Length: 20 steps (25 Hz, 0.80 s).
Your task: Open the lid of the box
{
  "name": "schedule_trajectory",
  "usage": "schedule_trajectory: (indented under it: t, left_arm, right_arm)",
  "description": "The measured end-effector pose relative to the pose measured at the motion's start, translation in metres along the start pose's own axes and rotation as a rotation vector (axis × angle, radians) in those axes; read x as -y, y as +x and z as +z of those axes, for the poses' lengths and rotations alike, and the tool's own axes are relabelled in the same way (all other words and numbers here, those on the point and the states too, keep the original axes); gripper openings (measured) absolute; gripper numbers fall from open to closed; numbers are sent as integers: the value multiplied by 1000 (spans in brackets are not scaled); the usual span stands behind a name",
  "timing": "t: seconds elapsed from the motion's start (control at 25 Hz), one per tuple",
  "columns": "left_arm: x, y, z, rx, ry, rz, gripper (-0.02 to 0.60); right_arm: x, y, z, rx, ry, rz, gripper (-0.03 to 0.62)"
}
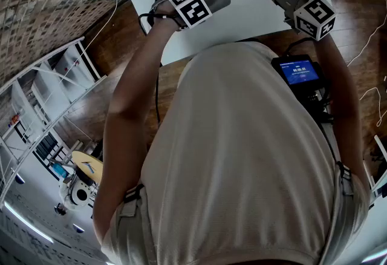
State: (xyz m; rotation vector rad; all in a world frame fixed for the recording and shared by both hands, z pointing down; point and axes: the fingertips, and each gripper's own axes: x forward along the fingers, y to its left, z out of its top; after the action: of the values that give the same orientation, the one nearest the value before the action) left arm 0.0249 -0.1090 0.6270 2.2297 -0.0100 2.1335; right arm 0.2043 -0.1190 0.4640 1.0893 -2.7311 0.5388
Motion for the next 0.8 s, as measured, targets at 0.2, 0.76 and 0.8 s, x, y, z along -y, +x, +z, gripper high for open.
schedule_trajectory:
  t: [0.2, 0.76, 0.8]
  left_arm:
    - [7, -19, -5, 63, -58, 6, 571]
    - [42, -56, -163, 155, -617, 38, 569]
    - [48, -53, -176, 164, -681, 28, 569]
  right_arm:
    - [-9, 4, 6, -8, -15, 21, 2]
    - [-67, 62, 45, -106, -114, 211, 2]
    - [-73, 67, 45, -112, -119, 221, 2]
